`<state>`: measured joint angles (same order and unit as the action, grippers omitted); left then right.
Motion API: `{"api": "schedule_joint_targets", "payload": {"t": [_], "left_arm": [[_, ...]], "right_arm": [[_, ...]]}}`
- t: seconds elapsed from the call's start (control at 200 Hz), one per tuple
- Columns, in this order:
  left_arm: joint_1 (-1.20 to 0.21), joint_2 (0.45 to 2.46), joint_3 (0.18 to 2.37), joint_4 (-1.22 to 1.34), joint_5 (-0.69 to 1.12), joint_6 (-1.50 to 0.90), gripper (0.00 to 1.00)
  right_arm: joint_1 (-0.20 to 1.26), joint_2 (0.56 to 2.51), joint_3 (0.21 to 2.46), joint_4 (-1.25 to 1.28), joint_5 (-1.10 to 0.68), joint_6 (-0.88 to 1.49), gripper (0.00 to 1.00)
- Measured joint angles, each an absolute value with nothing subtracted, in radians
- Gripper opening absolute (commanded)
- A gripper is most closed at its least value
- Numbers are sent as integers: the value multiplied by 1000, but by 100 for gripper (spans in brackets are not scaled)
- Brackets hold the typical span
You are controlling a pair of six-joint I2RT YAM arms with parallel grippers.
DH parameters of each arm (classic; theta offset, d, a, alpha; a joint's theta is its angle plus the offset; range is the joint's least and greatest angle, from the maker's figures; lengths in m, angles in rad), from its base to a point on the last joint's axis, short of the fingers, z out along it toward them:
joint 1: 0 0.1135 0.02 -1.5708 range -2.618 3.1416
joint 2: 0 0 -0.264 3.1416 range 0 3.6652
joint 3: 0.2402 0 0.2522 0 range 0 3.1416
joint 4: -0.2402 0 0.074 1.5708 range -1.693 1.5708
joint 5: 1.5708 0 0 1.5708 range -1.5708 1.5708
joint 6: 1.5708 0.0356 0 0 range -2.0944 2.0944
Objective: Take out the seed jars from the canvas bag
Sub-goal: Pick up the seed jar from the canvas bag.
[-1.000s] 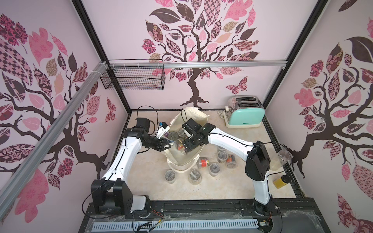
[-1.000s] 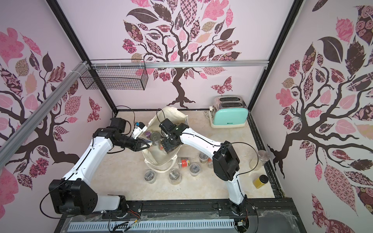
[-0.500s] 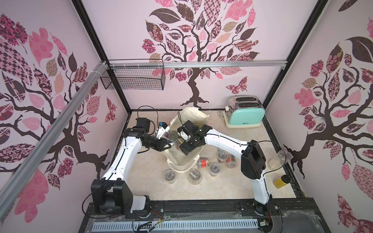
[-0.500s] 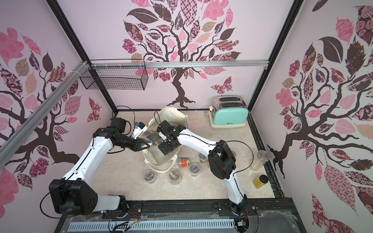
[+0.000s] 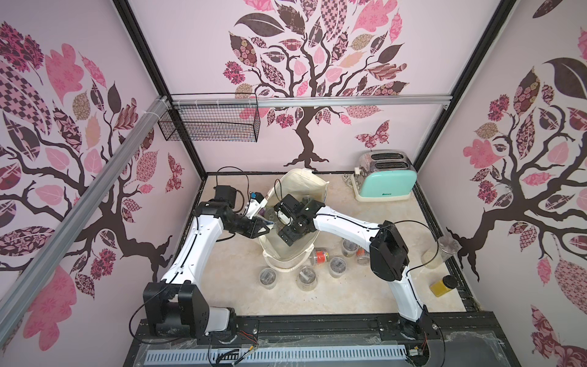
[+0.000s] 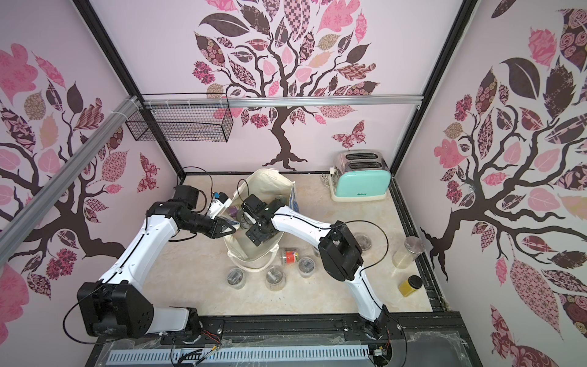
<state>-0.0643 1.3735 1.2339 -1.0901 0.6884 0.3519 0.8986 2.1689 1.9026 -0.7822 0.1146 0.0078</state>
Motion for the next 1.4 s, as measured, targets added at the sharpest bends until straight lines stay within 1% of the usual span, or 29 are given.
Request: {"api": "schedule_joint_targets", "payload": {"t": [0.185,0.36,0.515,0.645,0.805,0.895,1.17,1.401], "left_arm": [[-64,1374,1234,-1089,690,352,0],[-64,1374,1234,-1088,690,354,0],[-64,1374,1234,-1087,691,356,0],[-64,1374,1234,-1087,691,356,0],[-64,1374,1234,-1086,690,356,0],[-64,1374,1234,-1086,690,356,0],[-64,1374,1234,-1086,691,356,0],[-64,1381,1243,-1087,694,321,0]], "right_arm": [[912,2214,1944,-810,157,80,95],[915,2249,1994,-861,189,120,87],[915,2252,2006,-885,222,137,82],[915,2251,2006,-890,237,147,77],[915,2239,1979,-867,238,155,73],[915,2227,1960,-849,238,157,73],[915,2139,1897,-790,211,153,72],[915,1959,1761,-679,167,121,72]]}}
